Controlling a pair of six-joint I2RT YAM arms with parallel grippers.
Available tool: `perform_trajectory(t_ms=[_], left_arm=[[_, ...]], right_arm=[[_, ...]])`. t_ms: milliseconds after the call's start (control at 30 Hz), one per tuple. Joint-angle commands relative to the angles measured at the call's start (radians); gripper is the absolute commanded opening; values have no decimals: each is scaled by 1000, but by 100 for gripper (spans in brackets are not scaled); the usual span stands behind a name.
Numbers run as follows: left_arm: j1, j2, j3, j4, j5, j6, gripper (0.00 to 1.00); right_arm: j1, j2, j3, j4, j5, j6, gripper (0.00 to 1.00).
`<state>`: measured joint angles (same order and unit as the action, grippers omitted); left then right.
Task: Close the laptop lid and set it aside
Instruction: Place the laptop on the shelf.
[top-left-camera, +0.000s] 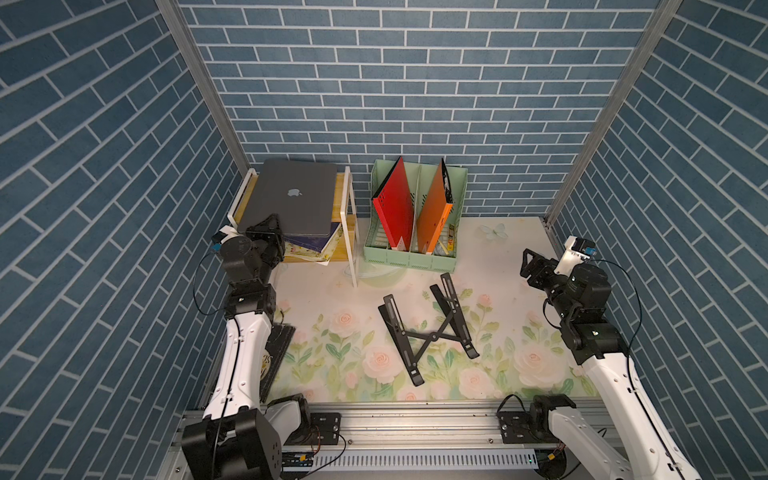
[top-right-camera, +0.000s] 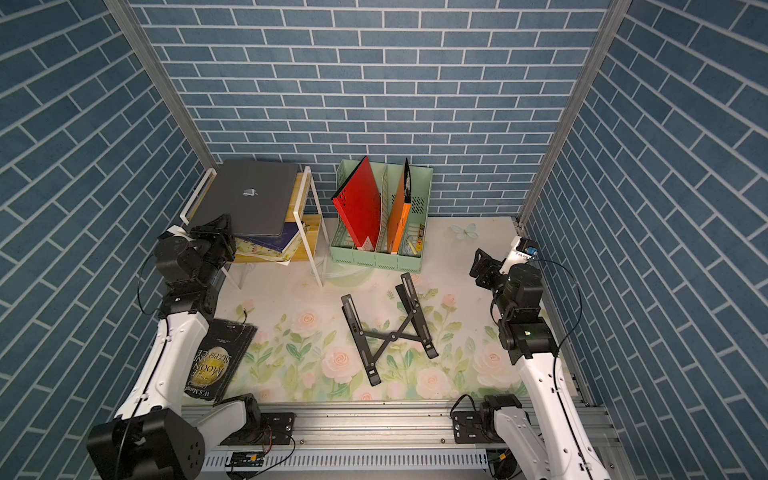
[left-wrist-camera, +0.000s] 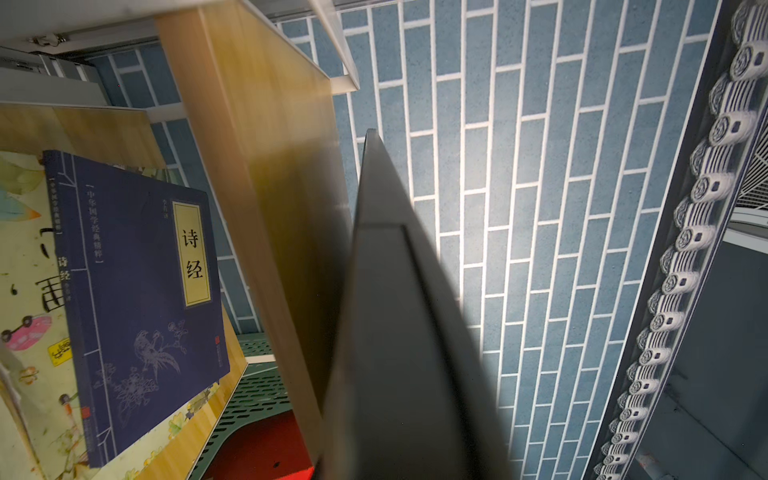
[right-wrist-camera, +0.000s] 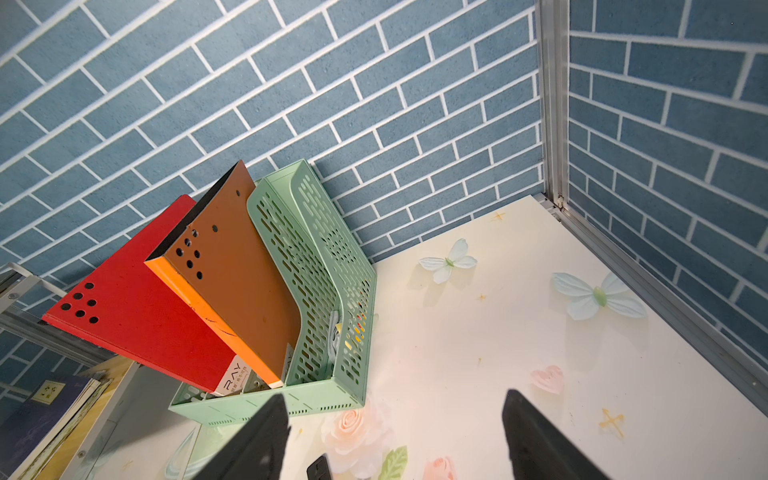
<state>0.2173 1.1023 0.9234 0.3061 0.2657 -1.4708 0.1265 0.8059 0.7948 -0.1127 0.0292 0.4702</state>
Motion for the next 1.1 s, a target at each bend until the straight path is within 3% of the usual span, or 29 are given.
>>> perform_trajectory(t_ms=[0, 367, 767, 933, 1067], left_arm=[[-16, -53, 32, 208, -14, -7, 0], [-77, -38, 26, 166, -29, 18, 2], [-66, -58, 17, 35, -42, 88, 63], [-40, -90, 5, -60, -55, 127, 81], [-22, -128, -26, -115, -56, 158, 88]], right_arm=[[4, -5, -11, 22, -10, -19, 81], [4, -21, -22, 15, -15, -6, 81], [3, -58, -37, 4, -18, 2, 81], [3, -73, -42, 5, -19, 4, 81], [2, -79, -52, 10, -24, 11, 81]])
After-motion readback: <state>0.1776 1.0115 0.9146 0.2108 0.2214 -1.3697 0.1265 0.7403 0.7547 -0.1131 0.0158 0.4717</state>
